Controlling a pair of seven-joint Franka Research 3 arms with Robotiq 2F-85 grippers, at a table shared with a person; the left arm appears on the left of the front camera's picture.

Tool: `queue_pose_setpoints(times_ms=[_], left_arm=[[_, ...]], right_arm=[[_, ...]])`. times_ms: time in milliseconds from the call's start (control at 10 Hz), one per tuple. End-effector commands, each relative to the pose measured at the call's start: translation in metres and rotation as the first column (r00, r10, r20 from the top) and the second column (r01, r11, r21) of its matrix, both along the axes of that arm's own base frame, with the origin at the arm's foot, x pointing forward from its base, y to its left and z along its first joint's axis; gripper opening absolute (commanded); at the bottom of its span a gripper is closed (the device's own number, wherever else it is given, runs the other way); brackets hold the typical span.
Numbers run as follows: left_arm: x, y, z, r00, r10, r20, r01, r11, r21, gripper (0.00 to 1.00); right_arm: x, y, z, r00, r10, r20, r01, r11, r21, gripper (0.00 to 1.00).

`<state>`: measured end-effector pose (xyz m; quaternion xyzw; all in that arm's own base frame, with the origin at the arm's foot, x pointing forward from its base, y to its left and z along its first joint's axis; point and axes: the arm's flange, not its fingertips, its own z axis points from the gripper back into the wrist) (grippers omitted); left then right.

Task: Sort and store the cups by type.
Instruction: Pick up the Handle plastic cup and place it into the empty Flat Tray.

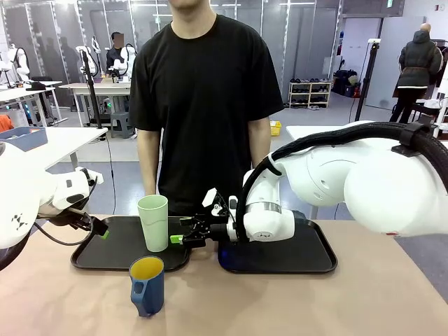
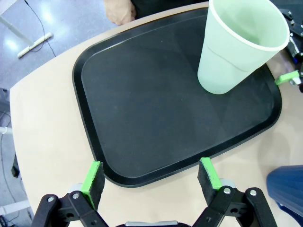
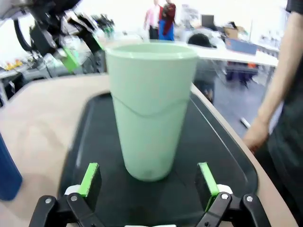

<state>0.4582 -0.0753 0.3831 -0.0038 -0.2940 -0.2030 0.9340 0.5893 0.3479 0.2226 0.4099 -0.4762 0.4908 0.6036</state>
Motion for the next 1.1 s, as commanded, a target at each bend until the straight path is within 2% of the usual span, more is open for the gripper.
queue_pose_setpoints(times_ms=[0, 300, 600, 900, 1000], left_arm=[[0.000, 0.000, 0.001, 1.000, -0.001, 0.003, 0.001, 1.000, 0.001, 1.00], [0.000, 0.000, 0.001, 1.000, -0.001, 0.003, 0.001, 1.000, 0.001, 1.00], [0.000, 0.000, 0.001, 1.000, -0.001, 0.003, 0.001, 1.000, 0.001, 1.00], [0.000, 0.000, 0.001, 1.000, -0.001, 0.003, 0.001, 1.000, 0.001, 1.00], [0.000, 0.000, 0.001, 1.000, -0.001, 0.003, 0.001, 1.000, 0.001, 1.00]], right_arm=[[-0.041, -0.029, 0.043, 0.993, -0.082, 0.080, 0.097, 0.975, -0.202, 1.00], [-0.085, -0.076, 0.097, 0.985, -0.106, 0.133, 0.154, 0.891, -0.428, 1.00], [-0.145, -0.130, 0.145, 0.975, -0.143, 0.172, 0.221, 0.728, -0.648, 1.00], [-0.196, -0.189, 0.168, 0.970, -0.214, 0.115, 0.226, 0.617, -0.754, 1.00], [-0.207, -0.204, 0.171, 0.973, -0.207, 0.105, 0.207, 0.567, -0.797, 1.00]])
